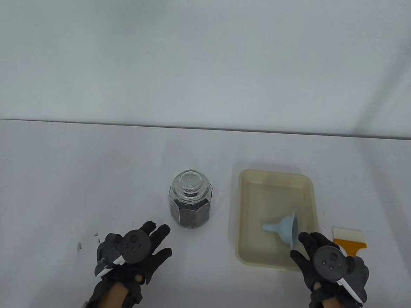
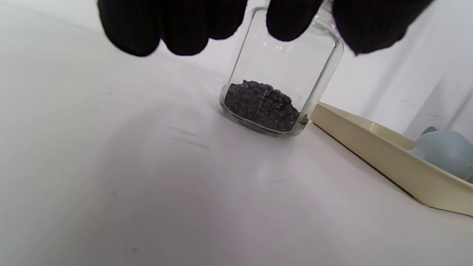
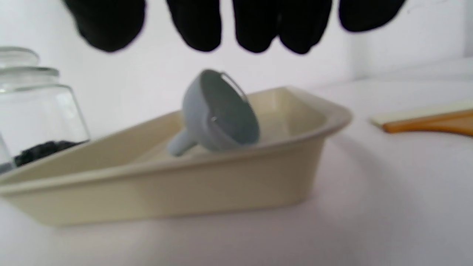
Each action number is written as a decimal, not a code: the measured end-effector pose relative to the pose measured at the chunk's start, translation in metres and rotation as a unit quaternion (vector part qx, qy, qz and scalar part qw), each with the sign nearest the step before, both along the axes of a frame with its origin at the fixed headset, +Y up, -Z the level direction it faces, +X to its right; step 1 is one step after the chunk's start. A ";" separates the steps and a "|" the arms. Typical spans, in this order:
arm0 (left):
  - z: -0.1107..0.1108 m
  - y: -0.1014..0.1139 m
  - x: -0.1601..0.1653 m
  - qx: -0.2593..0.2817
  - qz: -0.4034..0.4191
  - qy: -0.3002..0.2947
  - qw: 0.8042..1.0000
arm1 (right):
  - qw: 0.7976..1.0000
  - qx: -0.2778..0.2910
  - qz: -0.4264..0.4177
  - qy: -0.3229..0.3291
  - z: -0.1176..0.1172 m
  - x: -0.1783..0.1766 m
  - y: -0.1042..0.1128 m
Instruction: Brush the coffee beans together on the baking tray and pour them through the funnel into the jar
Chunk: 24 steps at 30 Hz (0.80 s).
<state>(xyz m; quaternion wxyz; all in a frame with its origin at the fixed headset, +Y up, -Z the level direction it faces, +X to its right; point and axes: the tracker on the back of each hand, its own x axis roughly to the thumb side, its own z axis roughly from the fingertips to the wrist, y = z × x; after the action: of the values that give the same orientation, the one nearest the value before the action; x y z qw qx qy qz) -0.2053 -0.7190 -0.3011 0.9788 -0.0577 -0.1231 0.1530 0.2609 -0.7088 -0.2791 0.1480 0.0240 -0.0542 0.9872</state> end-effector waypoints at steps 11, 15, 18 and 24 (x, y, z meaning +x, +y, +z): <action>-0.003 -0.005 0.007 -0.014 -0.008 -0.017 1.000 | 0.998 0.058 -0.003 0.032 0.007 -0.013 0.012; -0.004 -0.005 0.009 -0.015 -0.009 -0.019 1.000 | 0.998 0.055 -0.004 0.036 0.007 -0.013 0.012; -0.004 -0.005 0.009 -0.016 -0.009 -0.019 1.000 | 0.998 0.057 -0.006 0.040 0.007 -0.014 0.012; -0.004 -0.005 0.011 -0.018 -0.012 -0.021 1.000 | 0.997 0.057 -0.002 0.042 0.007 -0.015 0.012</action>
<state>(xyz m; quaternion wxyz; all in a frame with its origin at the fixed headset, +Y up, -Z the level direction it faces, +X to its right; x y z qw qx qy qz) -0.1947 -0.7242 -0.3050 0.9765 -0.0800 -0.1405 0.1423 0.2455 -0.6968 -0.2723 0.1508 0.0739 -0.1046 0.9802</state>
